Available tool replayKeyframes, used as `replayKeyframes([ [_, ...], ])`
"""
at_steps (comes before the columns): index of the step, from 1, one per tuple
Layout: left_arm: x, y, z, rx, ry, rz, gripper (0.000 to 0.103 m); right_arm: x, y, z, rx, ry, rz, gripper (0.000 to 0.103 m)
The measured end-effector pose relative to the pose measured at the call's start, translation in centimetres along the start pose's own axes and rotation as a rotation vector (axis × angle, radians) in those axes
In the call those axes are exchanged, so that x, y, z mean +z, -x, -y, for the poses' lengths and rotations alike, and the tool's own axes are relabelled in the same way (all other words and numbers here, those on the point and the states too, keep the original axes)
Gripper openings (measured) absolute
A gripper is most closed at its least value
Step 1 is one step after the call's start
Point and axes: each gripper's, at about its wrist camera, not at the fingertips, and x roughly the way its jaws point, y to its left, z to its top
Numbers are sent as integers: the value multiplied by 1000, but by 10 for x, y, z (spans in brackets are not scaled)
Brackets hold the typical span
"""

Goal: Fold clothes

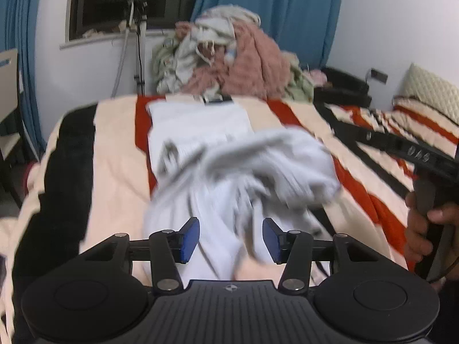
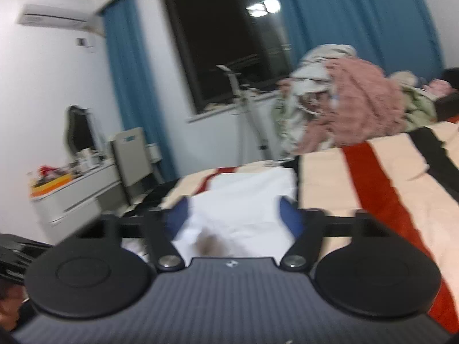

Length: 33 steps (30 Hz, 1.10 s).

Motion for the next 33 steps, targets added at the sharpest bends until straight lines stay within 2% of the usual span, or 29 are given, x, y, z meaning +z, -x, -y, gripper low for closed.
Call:
replayKeyframes([
  [2, -9, -8, 14, 5, -85, -46, 55, -2, 8, -14, 70, 37, 2, 76],
  [5, -21, -28, 32, 115, -220, -92, 55, -5, 14, -35, 158, 129, 3, 66],
  [8, -26, -48, 36, 259, -302, -99, 55, -13, -1, -44, 147, 219, -55, 44],
  [10, -25, -55, 33, 329, -336, -79, 56, -21, -15, -44, 131, 237, -120, 46],
  [12, -23, -59, 28, 377, -353, -59, 47, -30, -29, -43, 136, 275, -184, 44],
  [13, -22, -60, 24, 382, -347, -54, 31, -34, -35, -45, 133, 305, -215, 44],
  [14, -19, -60, 20, 382, -333, -47, 20, -38, -39, -47, 109, 337, -228, 43],
  [16, -12, -51, 10, 356, -262, -11, 9, -43, -44, -48, 65, 381, -236, 39],
  [17, -9, -44, 6, 341, -223, 19, 7, -44, -44, -48, 46, 392, -232, 17],
  [18, -5, -36, 3, 329, -189, 62, 6, -41, -44, -46, 17, 389, -223, 9],
  [20, 2, -16, -2, 303, -139, 157, 5, -29, -39, -37, -17, 349, -187, 4],
  [24, 16, 27, -12, 167, -38, 344, 4, 2, -14, -14, -87, 231, -78, 4],
  [27, 18, 55, -18, 16, 3, 441, 4, 24, 14, 8, -106, 122, -33, 3],
  [31, 23, 76, -13, -165, 57, 491, 4, 42, 51, 30, -86, 33, -15, 3],
  [33, 25, 71, -11, -190, 74, 459, 4, 42, 57, 41, -88, -2, -43, 4],
])
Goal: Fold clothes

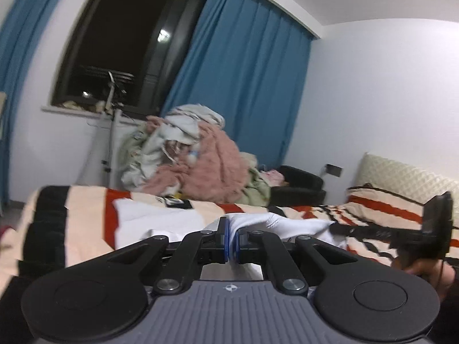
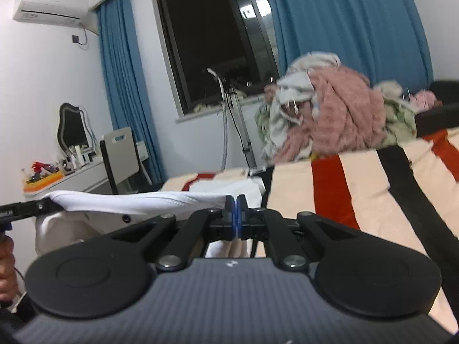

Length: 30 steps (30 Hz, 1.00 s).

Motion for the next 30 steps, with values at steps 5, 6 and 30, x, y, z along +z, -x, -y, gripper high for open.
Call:
replayKeyframes([
  [5, -10, -58, -16, 46, 94, -185, 5, -19, -35, 30, -57, -132, -203, 6],
  [6, -13, -74, -24, 68, 114, -231, 5, -26, -45, 35, -74, -151, -250, 6],
  [30, -8, -73, -16, -26, 33, -143, 5, -70, -89, -77, -18, 387, -145, 58],
])
